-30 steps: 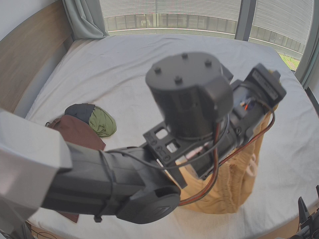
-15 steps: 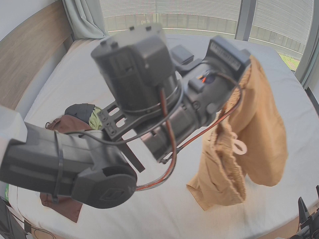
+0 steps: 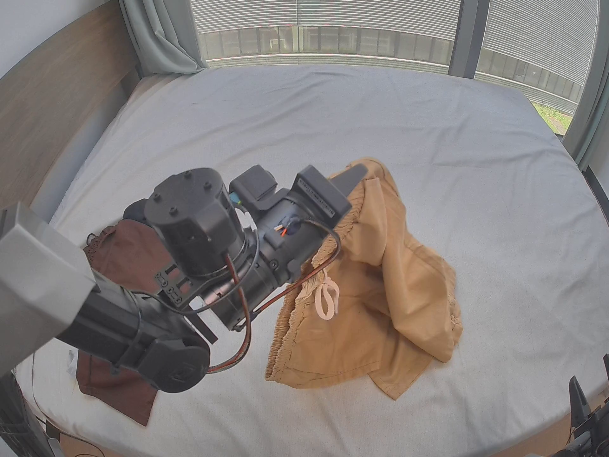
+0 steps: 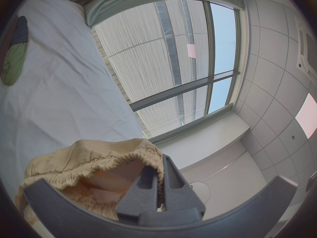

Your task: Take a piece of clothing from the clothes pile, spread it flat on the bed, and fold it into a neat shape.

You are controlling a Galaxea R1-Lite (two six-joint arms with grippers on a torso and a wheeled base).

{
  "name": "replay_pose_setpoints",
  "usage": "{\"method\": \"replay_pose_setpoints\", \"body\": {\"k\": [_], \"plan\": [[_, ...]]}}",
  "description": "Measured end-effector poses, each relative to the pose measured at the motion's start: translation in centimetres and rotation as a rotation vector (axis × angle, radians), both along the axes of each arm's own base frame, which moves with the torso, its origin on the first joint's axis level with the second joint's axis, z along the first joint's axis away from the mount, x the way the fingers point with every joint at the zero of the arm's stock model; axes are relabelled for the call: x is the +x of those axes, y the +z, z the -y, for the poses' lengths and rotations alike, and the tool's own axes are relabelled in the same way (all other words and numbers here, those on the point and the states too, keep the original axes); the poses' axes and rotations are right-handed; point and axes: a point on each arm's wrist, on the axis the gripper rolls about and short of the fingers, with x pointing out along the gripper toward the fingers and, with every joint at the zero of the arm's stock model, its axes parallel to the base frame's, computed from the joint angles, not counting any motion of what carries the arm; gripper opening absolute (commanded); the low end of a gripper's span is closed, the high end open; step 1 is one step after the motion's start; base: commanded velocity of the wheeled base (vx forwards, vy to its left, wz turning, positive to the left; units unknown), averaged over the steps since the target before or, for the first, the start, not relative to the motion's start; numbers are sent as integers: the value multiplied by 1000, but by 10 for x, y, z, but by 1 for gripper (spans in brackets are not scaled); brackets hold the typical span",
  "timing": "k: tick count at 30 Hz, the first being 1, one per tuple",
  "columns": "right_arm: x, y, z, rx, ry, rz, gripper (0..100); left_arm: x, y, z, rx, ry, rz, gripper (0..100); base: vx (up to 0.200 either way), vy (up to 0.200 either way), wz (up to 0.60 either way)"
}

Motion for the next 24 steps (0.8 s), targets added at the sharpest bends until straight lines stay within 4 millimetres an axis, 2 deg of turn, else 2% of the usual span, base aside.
{"method": "replay_pose_setpoints", "body": {"k": [7,18,24], "plan": [[0,0,0,-1,-1,0,100,5,-21,-17,26,42,-24,0,0,0,0],[0,0,0,-3,0,0,100,14,-34,-47,68,127,5,0,0,0,0],[0,0,0,-4,-1,0,100,19,-42,-71,98,177,28,0,0,0,0]]}}
